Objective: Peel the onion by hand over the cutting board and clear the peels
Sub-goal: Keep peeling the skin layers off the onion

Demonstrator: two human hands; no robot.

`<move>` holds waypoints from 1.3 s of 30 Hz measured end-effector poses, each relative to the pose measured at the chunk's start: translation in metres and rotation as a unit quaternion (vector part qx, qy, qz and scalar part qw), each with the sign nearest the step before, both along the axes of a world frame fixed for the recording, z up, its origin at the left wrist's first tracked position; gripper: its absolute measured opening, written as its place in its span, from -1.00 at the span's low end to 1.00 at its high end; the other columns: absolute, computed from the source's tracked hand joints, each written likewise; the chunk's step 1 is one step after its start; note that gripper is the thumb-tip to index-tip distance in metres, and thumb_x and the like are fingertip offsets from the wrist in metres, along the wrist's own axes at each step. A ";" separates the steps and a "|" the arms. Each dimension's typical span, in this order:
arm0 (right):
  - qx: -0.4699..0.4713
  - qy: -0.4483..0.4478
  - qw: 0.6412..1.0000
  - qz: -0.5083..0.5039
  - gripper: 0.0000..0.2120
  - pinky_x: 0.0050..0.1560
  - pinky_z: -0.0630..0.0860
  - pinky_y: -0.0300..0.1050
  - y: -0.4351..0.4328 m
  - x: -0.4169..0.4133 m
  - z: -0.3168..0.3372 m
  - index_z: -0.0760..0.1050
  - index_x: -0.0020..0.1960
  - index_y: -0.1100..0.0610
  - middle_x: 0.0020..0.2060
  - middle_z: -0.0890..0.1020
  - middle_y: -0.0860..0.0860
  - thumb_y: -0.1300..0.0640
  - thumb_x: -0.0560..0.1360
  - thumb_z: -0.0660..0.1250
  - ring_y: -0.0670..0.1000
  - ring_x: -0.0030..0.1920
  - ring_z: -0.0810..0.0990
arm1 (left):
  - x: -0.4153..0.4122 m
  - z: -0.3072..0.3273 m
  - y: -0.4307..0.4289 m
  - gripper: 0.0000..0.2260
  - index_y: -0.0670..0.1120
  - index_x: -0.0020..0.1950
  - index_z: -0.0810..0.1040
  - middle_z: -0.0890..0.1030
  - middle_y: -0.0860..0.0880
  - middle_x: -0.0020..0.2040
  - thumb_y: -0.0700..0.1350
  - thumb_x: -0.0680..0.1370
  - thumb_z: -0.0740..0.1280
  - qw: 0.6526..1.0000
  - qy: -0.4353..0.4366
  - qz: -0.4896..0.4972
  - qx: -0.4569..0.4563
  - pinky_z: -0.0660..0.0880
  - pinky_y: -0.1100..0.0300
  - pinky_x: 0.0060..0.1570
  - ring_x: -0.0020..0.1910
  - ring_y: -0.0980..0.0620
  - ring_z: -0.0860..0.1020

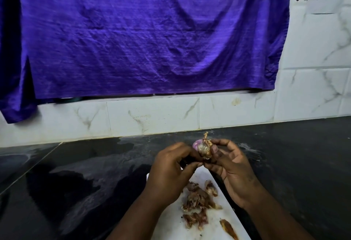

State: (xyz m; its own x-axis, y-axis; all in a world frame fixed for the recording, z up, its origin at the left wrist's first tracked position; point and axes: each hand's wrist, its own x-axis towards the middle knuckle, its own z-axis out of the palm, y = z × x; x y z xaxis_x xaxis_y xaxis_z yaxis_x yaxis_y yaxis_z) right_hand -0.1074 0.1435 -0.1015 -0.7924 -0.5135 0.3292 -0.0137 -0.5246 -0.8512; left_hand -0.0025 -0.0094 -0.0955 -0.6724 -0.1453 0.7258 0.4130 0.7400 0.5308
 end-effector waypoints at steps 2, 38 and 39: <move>0.009 0.008 1.000 -0.018 -0.67 -0.12 0.70 -0.03 -0.001 0.000 -0.002 0.56 0.13 0.19 0.08 0.72 0.25 0.11 0.41 0.47 0.19 -0.02 0.74 | -0.001 -0.001 -0.002 -0.89 0.02 -0.06 0.69 0.64 0.11 -0.09 -0.17 0.54 0.54 1.000 -0.021 -0.003 0.003 0.69 -0.05 -0.13 -0.14 0.01 0.67; 0.092 0.142 0.985 0.003 -0.44 0.03 0.66 -0.15 -0.001 -0.004 -0.011 0.60 0.27 0.13 0.11 0.75 0.07 0.39 0.31 0.56 0.08 0.13 0.73 | 0.011 0.017 0.010 -0.91 -0.11 0.07 0.64 0.61 -0.02 0.00 -0.23 0.59 0.47 0.988 -0.056 0.009 0.145 0.54 0.46 -0.25 -0.11 0.25 0.61; 0.092 0.145 0.985 -0.003 -0.45 0.03 0.66 -0.16 -0.001 -0.004 -0.011 0.60 0.27 0.13 0.11 0.75 0.06 0.39 0.31 0.56 0.08 0.12 0.73 | 0.012 0.017 0.010 -0.92 -0.12 0.07 0.64 0.60 -0.02 0.00 -0.23 0.59 0.46 0.988 -0.057 0.010 0.142 0.53 0.47 -0.26 -0.11 0.27 0.60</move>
State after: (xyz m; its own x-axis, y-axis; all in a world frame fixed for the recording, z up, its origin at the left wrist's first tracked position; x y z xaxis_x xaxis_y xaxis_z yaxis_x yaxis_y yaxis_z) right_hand -0.1118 0.1422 -0.1124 -0.6819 -0.5811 0.4442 -0.2731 -0.3611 -0.8917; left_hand 0.0091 0.0010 -0.0781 -0.7425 -0.3454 0.5740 0.3259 0.5624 0.7599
